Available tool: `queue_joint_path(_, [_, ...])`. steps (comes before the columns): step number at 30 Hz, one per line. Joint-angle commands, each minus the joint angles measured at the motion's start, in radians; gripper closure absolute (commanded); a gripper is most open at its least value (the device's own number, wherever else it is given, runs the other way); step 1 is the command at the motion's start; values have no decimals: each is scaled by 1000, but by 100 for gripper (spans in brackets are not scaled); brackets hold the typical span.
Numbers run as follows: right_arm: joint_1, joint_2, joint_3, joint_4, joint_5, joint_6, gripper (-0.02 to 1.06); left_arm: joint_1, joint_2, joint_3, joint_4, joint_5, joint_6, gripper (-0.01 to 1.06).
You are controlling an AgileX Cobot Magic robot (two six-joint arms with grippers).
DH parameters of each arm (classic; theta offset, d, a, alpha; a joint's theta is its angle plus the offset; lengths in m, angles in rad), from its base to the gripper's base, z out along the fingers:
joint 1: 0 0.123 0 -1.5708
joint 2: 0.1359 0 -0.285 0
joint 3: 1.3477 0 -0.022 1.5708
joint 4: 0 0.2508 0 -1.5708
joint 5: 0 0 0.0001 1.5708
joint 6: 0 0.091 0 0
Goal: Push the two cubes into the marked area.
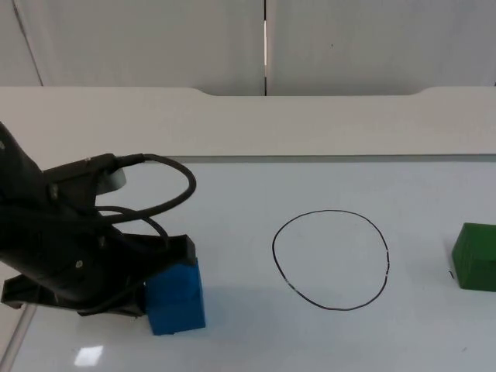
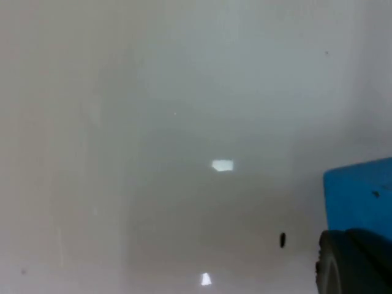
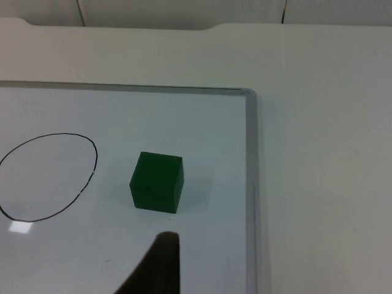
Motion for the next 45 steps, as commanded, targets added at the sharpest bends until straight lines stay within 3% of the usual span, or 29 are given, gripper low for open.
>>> queue_joint_path(1, [-8,-4,7,6,-3,-9,-1,-28,3,-5,-34,1,2,105])
queue_joint_path(16, [-8,-4,7,6,-3,-9,-1,-46,3,-5,-59,0,2,105])
queue_joint_path(24, [-8,-4,7,6,-3,-9,-1,-46,3,-5,-66,54,2,105])
queue_joint_path(35, [-8,-4,7,6,-3,-9,-1,-46,3,-7,-117,10,2,105])
queue_joint_path(45, [-8,-4,7,6,-3,-9,-1,-46,3,-70,-115,51,2,105])
